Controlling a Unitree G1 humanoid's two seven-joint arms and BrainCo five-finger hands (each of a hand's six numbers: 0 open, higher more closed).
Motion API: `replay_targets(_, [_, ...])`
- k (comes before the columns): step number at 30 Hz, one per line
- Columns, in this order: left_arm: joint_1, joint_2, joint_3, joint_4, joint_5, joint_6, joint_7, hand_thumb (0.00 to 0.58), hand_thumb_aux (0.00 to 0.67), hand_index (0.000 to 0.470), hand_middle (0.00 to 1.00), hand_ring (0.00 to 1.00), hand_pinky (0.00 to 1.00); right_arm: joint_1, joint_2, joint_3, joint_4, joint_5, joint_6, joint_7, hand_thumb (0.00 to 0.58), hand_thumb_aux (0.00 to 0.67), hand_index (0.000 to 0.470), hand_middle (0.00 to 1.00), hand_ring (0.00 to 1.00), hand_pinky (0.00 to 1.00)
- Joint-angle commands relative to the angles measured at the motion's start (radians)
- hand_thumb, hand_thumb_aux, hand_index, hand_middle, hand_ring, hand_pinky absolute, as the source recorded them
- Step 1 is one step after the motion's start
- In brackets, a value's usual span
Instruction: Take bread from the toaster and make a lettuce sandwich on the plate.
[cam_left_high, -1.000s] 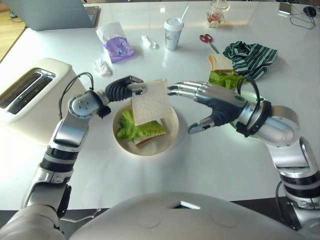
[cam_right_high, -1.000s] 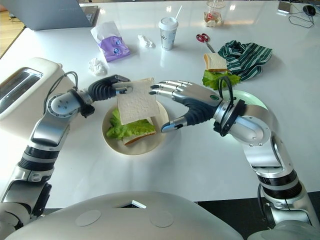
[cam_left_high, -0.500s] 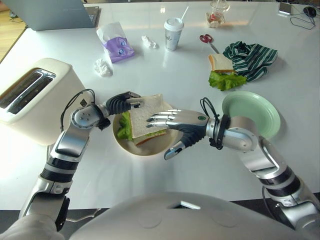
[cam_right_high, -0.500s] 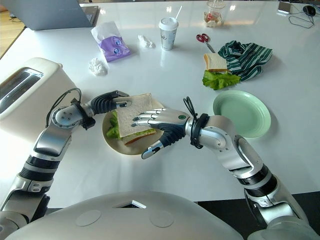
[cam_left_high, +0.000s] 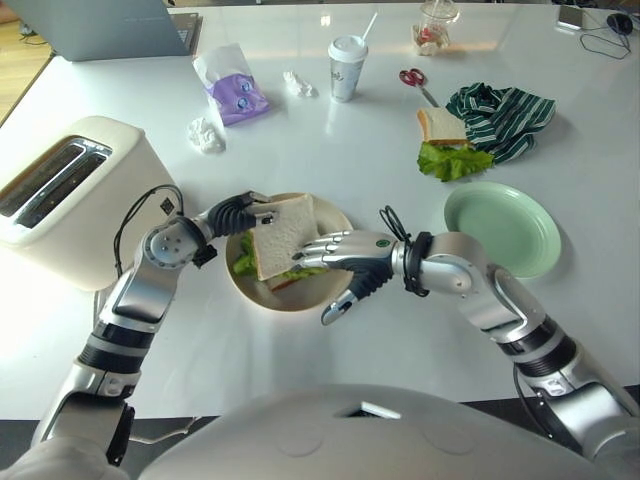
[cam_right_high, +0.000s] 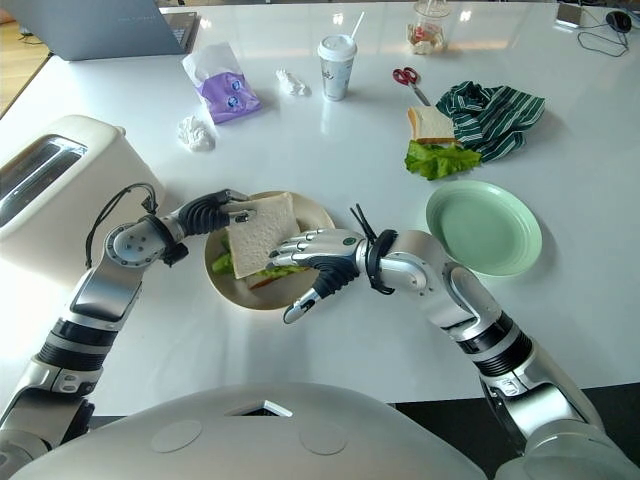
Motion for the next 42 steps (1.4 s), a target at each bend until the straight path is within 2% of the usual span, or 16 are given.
replay_targets(1, [0.014, 0.005, -0.047, 0.032, 0.051, -0.024, -0.005, 0.58, 0.67, 0.47, 0.99, 0.99, 0.99, -0.024, 0.003, -0.001, -0.001, -0.003, 0.001, 0.021, 0.0, 0.0, 0.0, 0.0, 0.0, 0.0])
replay_targets(2, [0.014, 0.006, -0.051, 0.038, 0.059, -0.03, -0.002, 0.58, 0.67, 0.47, 0.85, 0.85, 0.85, -0.025, 0.003, 0.0, -0.001, -0.004, 0.0, 0.023, 0.0, 0.0, 0.0, 0.0, 0.0, 0.0])
replay_targets(3, [0.014, 0.004, -0.053, 0.043, 0.063, -0.032, 0.001, 0.58, 0.67, 0.47, 0.94, 0.94, 0.94, -0.026, 0.004, 0.001, -0.004, -0.003, -0.001, 0.025, 0.0, 0.0, 0.0, 0.0, 0.0, 0.0])
replay_targets(6, [0.008, 0.007, -0.071, 0.073, 0.102, -0.056, 0.014, 0.58, 0.67, 0.47, 0.87, 0.87, 0.87, -0.037, 0.013, -0.013, -0.027, 0.001, 0.005, 0.02, 0.0, 0.0, 0.0, 0.0, 0.0, 0.0])
replay_targets(9, [0.007, 0.001, -0.078, 0.09, 0.117, -0.069, 0.017, 0.58, 0.67, 0.47, 0.91, 0.91, 0.91, -0.052, 0.019, -0.028, -0.044, 0.009, 0.012, 0.019, 0.0, 0.0, 0.0, 0.0, 0.0, 0.0])
replay_targets(12, [0.001, -0.006, -0.078, 0.107, 0.129, -0.078, 0.029, 0.58, 0.67, 0.47, 0.87, 0.87, 0.87, -0.059, 0.024, -0.023, -0.032, 0.011, 0.01, 0.023, 0.0, 0.0, 0.0, 0.0, 0.0, 0.0])
replay_targets(13, [0.0, -0.008, -0.078, 0.111, 0.133, -0.08, 0.033, 0.58, 0.67, 0.47, 0.79, 0.79, 0.79, -0.058, 0.025, -0.013, -0.021, 0.008, 0.005, 0.026, 0.0, 0.0, 0.0, 0.0, 0.0, 0.0])
replay_targets(14, [-0.002, -0.009, -0.08, 0.114, 0.139, -0.083, 0.036, 0.58, 0.67, 0.47, 0.44, 0.44, 0.44, -0.054, 0.027, -0.001, -0.007, 0.003, -0.001, 0.028, 0.0, 0.0, 0.0, 0.0, 0.0, 0.0])
replay_targets(15, [-0.004, -0.01, -0.082, 0.118, 0.145, -0.085, 0.038, 0.58, 0.67, 0.47, 0.0, 0.0, 0.0, -0.05, 0.028, 0.012, 0.007, -0.003, -0.007, 0.031, 0.0, 0.0, 0.0, 0.0, 0.0, 0.0])
replay_targets(23, [-0.015, -0.017, -0.089, 0.127, 0.178, -0.095, 0.044, 0.58, 0.67, 0.47, 0.0, 0.0, 0.0, -0.029, 0.03, 0.084, 0.105, -0.037, -0.037, 0.051, 0.0, 0.0, 0.0, 0.0, 0.0, 0.0])
replay_targets(24, [-0.014, -0.017, -0.089, 0.127, 0.183, -0.097, 0.045, 0.552, 0.523, 0.367, 0.0, 0.0, 0.0, -0.026, 0.026, 0.089, 0.115, -0.036, -0.037, 0.058, 0.0, 0.0, 0.0, 0.0, 0.0, 0.0])
replay_targets(25, [-0.013, -0.014, -0.092, 0.122, 0.194, -0.1, 0.048, 0.194, 0.123, 0.087, 0.0, 0.0, 0.0, -0.022, 0.022, 0.095, 0.127, -0.032, -0.037, 0.067, 0.0, 0.0, 0.0, 0.0, 0.0, 0.0])
replay_targets(26, [-0.013, -0.009, -0.096, 0.117, 0.206, -0.101, 0.047, 0.0, 0.0, 0.0, 0.0, 0.0, 0.0, -0.019, 0.018, 0.1, 0.138, -0.028, -0.038, 0.073, 0.0, 0.0, 0.0, 0.0, 0.0, 0.0])
replay_targets(29, [-0.018, 0.007, -0.109, 0.113, 0.257, -0.12, 0.06, 0.0, 0.0, 0.0, 0.0, 0.0, 0.0, -0.009, 0.009, 0.113, 0.167, -0.02, -0.037, 0.088, 0.0, 0.0, 0.0, 0.0, 0.0, 0.0])
replay_targets(33, [-0.051, 0.05, -0.08, 0.096, 0.395, -0.155, 0.165, 0.0, 0.0, 0.0, 0.0, 0.0, 0.0, -0.005, 0.001, 0.118, 0.18, -0.002, -0.029, 0.1, 0.0, 0.0, 0.0, 0.0, 0.0, 0.0])
replay_targets(42, [-0.23, 0.148, 0.195, -0.085, 0.541, -0.146, 0.382, 0.0, 0.0, 0.0, 0.0, 0.0, 0.0, 0.009, 0.004, 0.125, 0.198, 0.003, -0.028, 0.086, 0.0, 0.0, 0.0, 0.0, 0.0, 0.0])
